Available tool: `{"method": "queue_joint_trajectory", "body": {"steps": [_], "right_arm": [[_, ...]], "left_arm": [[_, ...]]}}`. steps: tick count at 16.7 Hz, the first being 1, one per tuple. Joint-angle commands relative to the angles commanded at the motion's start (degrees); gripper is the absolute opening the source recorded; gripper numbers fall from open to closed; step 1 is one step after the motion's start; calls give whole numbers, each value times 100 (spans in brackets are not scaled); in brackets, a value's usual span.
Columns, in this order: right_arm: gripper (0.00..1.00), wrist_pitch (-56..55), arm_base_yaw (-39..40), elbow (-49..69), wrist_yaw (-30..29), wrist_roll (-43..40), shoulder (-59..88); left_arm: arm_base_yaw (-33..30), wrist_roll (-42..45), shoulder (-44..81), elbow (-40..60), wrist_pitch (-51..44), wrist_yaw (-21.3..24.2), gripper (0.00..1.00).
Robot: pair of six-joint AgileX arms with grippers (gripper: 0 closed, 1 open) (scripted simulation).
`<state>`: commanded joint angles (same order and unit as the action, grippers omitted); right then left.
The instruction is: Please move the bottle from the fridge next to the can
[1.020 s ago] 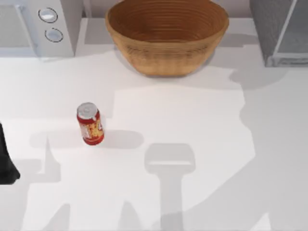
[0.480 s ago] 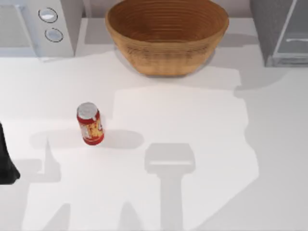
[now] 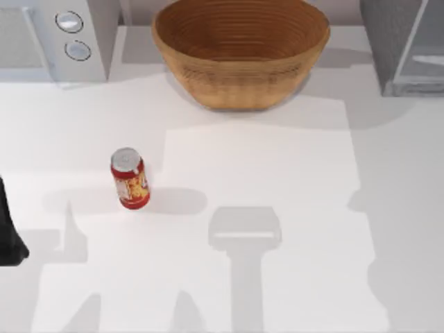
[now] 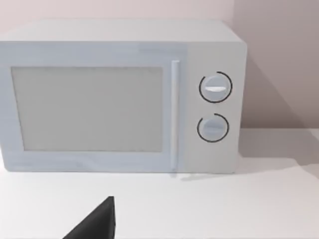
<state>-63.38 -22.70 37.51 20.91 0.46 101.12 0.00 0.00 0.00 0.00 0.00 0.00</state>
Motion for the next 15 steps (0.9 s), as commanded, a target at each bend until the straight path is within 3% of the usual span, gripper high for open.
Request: {"method": "queue_joint_trajectory", "body": {"steps": [8,11,15], "right_arm": [[0,-83,202,8,-174,33,67],[0,-201,929,223,-896,106,412],[0,-346,2680,606,-2600,229,1061]], "left_arm": [[0,0,0,0,0,0,100],[0,0,0,0,0,0,100],[0,0,0,0,0,0,100]]}}
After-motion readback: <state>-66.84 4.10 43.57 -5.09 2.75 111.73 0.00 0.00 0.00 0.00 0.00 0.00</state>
